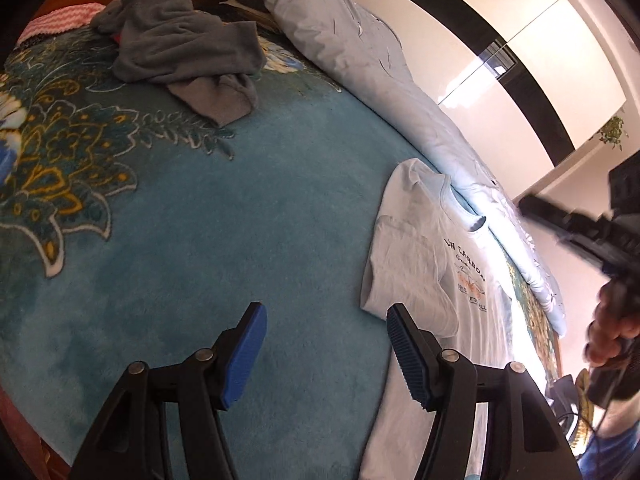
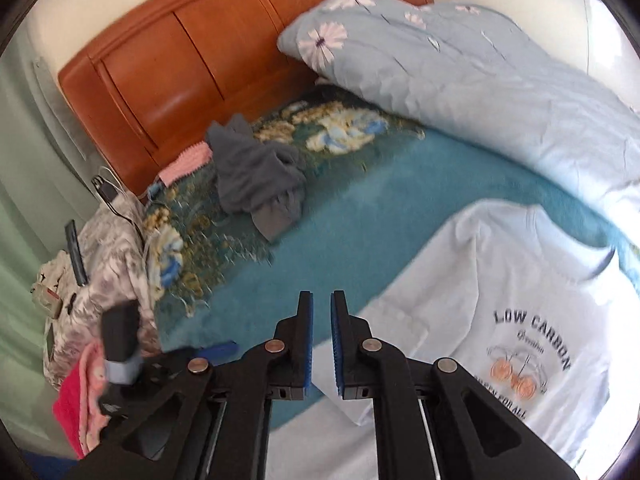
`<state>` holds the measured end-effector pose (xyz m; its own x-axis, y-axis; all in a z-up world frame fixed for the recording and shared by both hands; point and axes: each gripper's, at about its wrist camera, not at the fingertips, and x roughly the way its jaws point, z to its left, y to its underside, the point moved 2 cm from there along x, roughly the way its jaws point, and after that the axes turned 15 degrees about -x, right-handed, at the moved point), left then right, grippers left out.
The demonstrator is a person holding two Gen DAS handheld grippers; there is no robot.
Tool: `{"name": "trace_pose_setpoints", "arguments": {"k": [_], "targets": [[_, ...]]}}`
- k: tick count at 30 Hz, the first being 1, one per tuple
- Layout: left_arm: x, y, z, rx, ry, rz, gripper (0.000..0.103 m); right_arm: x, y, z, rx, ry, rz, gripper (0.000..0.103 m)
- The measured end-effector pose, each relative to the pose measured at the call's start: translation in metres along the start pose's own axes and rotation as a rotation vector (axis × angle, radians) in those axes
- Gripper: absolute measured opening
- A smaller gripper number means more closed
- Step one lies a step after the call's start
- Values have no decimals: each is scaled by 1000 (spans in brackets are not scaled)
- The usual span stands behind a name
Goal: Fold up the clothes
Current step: 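Grasp the sleeve with the right gripper and fold it back along the folded side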
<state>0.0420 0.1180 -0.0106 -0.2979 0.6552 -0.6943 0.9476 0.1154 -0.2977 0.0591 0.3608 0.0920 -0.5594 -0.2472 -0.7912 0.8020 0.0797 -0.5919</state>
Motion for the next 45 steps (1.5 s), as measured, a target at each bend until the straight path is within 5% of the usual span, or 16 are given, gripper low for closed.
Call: {"name": "trace_pose_setpoints", "arguments": {"k": [7,18,20,21,22,25,38,41,45], "targets": [[-14,6,17,-46,-15,-22,67,61,66,-48,208,-5,105,25],[-10,12,17,-53,-14,-5,67,78,69,-48,321,-202,-5,30],[-11,13,15,-46,-12,-7,67,78,64,-45,321,-202,-15,25],[-12,13,15,-44,-12,-10,67,79,62,-44,320,-188,-6,9],[-14,13,15,-44,-10,-11,67,80,59,-43,318,-172,5,5],[-15,13,12,-38,-8,-14,67,74,45,-40,305,-143,-5,2],[3,17,-36,61,13,25,67,-74,-126,9,108,-56,-440,2],[11,19,-48,104,-2,47,67,-115,-147,2,119,26,-551,2],[20,18,-57,137,-21,55,67,-176,-127,-45,218,184,-696,2]]}}
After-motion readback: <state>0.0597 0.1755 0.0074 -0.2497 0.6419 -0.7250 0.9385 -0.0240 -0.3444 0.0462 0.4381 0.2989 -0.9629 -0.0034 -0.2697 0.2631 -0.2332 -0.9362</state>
